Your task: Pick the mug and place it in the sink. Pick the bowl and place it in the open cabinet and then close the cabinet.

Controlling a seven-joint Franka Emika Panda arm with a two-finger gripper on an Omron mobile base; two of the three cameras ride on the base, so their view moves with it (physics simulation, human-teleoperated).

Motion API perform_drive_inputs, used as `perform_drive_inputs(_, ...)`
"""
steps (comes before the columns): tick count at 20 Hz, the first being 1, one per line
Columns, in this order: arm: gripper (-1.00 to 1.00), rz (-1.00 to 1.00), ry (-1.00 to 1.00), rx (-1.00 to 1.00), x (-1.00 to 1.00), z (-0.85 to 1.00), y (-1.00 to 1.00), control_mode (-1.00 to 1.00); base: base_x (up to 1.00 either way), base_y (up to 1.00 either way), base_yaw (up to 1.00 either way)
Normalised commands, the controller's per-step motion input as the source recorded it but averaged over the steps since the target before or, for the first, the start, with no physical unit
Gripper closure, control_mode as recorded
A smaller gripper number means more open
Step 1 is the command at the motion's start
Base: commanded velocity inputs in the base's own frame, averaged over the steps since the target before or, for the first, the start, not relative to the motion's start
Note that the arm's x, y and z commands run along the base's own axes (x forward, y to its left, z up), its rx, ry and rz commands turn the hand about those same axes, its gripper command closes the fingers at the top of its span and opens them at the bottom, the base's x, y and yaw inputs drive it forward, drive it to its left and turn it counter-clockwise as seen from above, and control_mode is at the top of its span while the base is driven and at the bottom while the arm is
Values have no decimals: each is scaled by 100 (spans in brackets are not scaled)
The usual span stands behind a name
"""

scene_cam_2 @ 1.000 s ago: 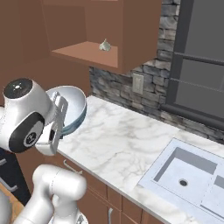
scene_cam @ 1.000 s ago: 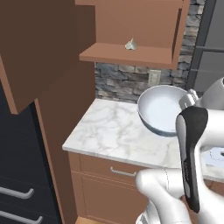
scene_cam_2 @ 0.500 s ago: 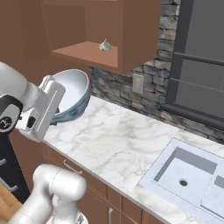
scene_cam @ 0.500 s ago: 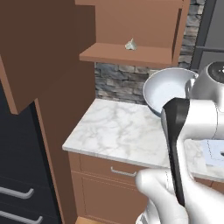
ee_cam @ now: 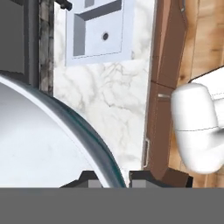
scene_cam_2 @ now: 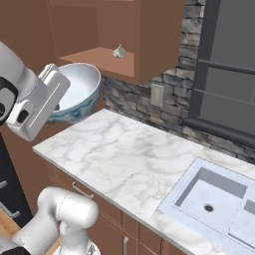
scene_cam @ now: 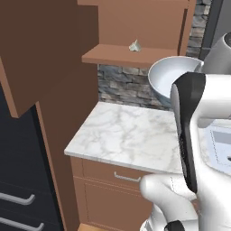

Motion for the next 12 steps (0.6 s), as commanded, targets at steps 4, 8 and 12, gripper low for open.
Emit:
perform_drive_inputs(4, 100, -1, 0, 15, 7, 32, 8, -100, 0, 0, 0)
perform_drive_inputs(8, 100, 0, -4, 4, 23, 6, 19, -100, 0, 0, 0)
perform_drive_inputs(12, 100, 0, -12, 0, 34, 0, 34, -100, 0, 0, 0)
